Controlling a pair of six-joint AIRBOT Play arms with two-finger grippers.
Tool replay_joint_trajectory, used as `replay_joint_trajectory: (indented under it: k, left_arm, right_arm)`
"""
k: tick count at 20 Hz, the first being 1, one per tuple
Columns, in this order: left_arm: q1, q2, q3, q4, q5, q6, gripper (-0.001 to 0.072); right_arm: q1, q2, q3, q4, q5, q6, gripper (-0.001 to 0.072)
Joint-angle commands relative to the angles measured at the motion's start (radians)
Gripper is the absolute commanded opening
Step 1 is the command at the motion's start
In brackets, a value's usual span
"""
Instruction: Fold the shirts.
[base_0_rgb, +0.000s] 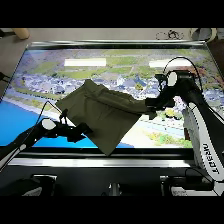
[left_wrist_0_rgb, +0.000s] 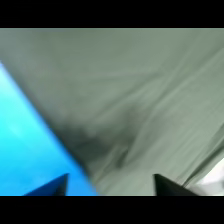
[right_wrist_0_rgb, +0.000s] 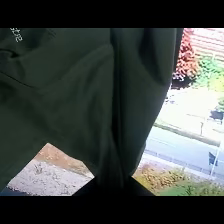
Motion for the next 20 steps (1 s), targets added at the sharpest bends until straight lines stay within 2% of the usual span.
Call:
replay_joint_trajectory:
  k: [1, 2, 5, 6, 7, 8, 9, 11, 12, 14, 17, 20]
  left_arm:
    - [-0.058, -0.062, 0.012, -0.090, 0.167, -0.003, 0.0380]
    - [-0.047, -0.060, 0.050, -0.090, 0.158, 0.038, 0.0033]
    - [0.006, 0.087, 0.261, -0.035, 0.072, 0.354, 0.0023]
    - [0.025, 0.182, 0.367, 0.053, 0.036, 0.408, 0.0023]
    - [0.042, 0.275, 0.481, 0.162, 0.006, 0.409, 0.0024]
    - [0.064, 0.373, 0.612, 0.276, -0.008, 0.369, 0.0023]
    - [0.087, 0.453, 0.732, 0.374, -0.005, 0.292, 0.0023]
    - [0.137, 0.573, 0.946, 0.521, -0.022, 0.098, 0.0023]
    - [0.152, 0.617, 1.012, 0.541, -0.047, 0.022, 0.0023]
    - [0.156, 0.671, 1.048, 0.541, -0.144, -0.066, 0.0023]
    - [0.156, 0.666, 1.010, 0.592, -0.326, -0.090, 0.0023]
    - [0.156, 0.619, 0.870, 0.643, -0.349, -0.089, 0.0023]
  right_arm:
    - [0.000, 0.036, 0.003, 0.017, -0.009, 0.001, 0.0027]
    - [0.000, 0.070, 0.009, 0.009, -0.028, 0.001, 0.0027]
    - [0.000, 0.210, 0.114, -0.071, -0.100, 0.022, 0.0026]
    - [0.000, 0.267, 0.190, -0.125, -0.127, 0.053, 0.0026]
    - [0.000, 0.323, 0.273, -0.182, -0.154, 0.078, 0.0026]
    - [0.000, 0.385, 0.369, -0.249, -0.183, 0.100, 0.0026]
    - [0.000, 0.444, 0.456, -0.312, -0.206, 0.119, 0.0026]
    - [0.000, 0.571, 0.601, -0.382, -0.241, 0.136, 0.0026]
    - [0.000, 0.639, 0.634, -0.380, -0.267, 0.137, 0.0026]
    - [0.000, 0.753, 0.637, -0.377, -0.306, 0.183, 0.0026]
    - [0.000, 0.793, 0.635, -0.378, -0.259, 0.211, 0.0026]
    - [0.000, 0.704, 0.634, -0.372, -0.127, 0.183, 0.0026]
